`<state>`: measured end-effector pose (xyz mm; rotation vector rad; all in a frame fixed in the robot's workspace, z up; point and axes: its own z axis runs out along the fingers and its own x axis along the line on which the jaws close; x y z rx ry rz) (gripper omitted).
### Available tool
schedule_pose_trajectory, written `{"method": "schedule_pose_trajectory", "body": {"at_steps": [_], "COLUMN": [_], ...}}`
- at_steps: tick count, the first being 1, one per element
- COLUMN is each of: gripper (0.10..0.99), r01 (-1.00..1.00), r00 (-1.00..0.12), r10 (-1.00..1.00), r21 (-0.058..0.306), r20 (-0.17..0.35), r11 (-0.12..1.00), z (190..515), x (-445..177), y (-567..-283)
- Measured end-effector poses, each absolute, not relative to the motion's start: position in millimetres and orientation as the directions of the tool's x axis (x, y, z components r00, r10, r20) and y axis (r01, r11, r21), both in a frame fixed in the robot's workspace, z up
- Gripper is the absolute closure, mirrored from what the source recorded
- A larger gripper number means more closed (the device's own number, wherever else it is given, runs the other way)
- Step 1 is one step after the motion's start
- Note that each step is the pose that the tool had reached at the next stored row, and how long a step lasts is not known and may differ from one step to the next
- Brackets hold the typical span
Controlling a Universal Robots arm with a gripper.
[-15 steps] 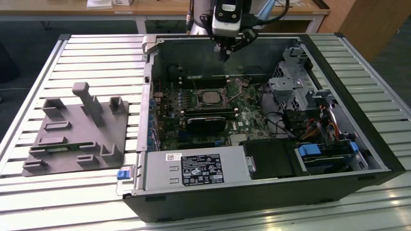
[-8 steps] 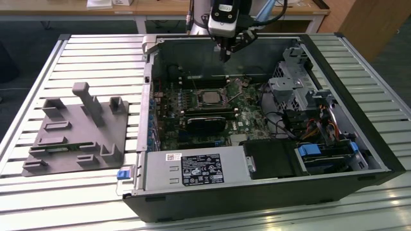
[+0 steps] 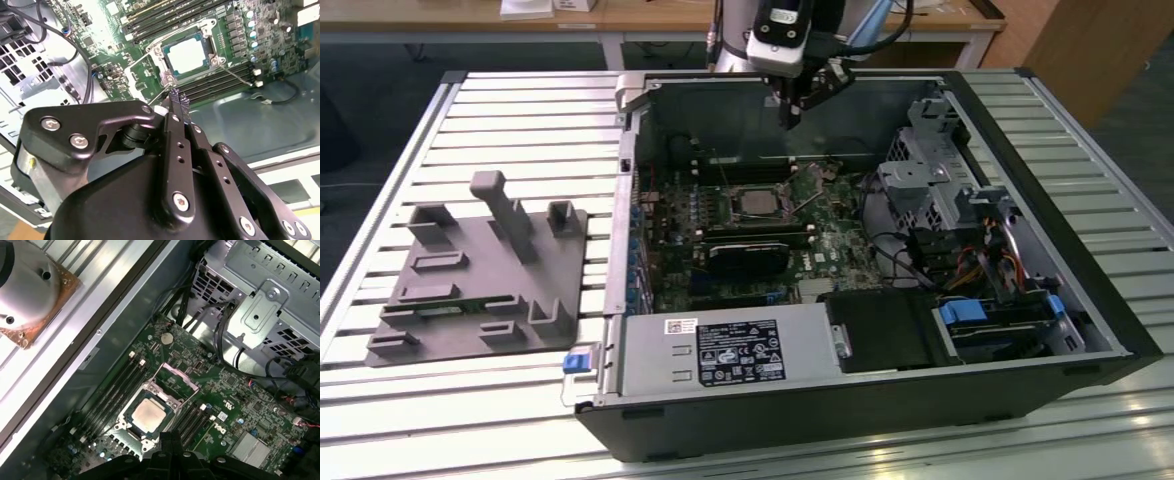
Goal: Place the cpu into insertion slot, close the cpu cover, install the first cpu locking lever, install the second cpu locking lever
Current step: 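Close the cpu cover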
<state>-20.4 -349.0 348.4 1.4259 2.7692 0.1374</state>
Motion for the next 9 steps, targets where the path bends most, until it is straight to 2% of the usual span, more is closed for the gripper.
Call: {"method": "schedule_pose_trajectory", "body": {"at_steps": [9], "gripper": [0.980], "r01": [0.832], "r00": [-0.550], "r10": [0.835], "r21": [0.089], "r20": [0.019], "r11": [0.547], "z": [346.1], "x": [-12.8], "y": [-345.6]}}
